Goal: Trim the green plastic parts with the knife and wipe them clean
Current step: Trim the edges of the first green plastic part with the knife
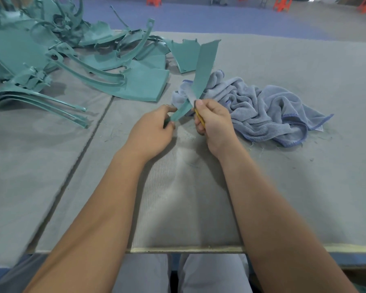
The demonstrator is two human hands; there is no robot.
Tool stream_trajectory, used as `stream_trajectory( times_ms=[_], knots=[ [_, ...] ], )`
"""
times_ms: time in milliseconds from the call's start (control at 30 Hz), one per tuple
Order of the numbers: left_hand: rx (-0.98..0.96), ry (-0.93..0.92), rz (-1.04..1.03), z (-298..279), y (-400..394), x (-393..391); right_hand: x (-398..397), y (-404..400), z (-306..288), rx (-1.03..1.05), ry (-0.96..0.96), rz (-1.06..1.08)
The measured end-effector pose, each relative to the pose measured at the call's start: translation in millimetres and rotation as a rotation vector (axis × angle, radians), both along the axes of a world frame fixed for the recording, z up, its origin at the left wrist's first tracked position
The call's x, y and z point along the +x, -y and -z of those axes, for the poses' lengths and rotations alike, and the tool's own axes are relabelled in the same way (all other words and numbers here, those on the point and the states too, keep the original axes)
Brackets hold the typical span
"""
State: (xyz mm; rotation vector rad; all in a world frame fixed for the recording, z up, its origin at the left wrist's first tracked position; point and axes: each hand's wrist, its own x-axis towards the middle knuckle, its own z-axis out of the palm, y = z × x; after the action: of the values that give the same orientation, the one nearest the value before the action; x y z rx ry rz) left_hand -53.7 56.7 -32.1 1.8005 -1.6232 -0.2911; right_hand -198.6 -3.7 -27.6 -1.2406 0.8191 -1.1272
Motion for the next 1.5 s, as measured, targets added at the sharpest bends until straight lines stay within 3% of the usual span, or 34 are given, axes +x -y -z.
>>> stream_trajectory(
  times_ms=[167,700,1200,1367,1500],
  knots=[
    [-0.035,-0.146,-0.023,-2.6,-4.7,-2.7,3.3,-9.3,-0.6,-0.197,-0.280,-0.120],
    [-0.171,-0.538,0.139,-9.5,-4.5,-3.3,0.5,-10.6,0.5,-0.223,-0.151,-0.227],
    [-0.297,-0.445,-0.008,-2.3,1.4,-13.2,1.5,-6.8,2.2,-0.212,-0.112,-0.134],
    [-0.316,-0.388,-0.076,-0.4,2.2,-12.5,0.1,0.4,3.0,-0.044,0.149,0.001],
    [-0.287,-0.232,-0.129,-0.3,-5.0,-13.1,-4.2,8.9,3.9,0.098,0.253,0.098]
  ],
)
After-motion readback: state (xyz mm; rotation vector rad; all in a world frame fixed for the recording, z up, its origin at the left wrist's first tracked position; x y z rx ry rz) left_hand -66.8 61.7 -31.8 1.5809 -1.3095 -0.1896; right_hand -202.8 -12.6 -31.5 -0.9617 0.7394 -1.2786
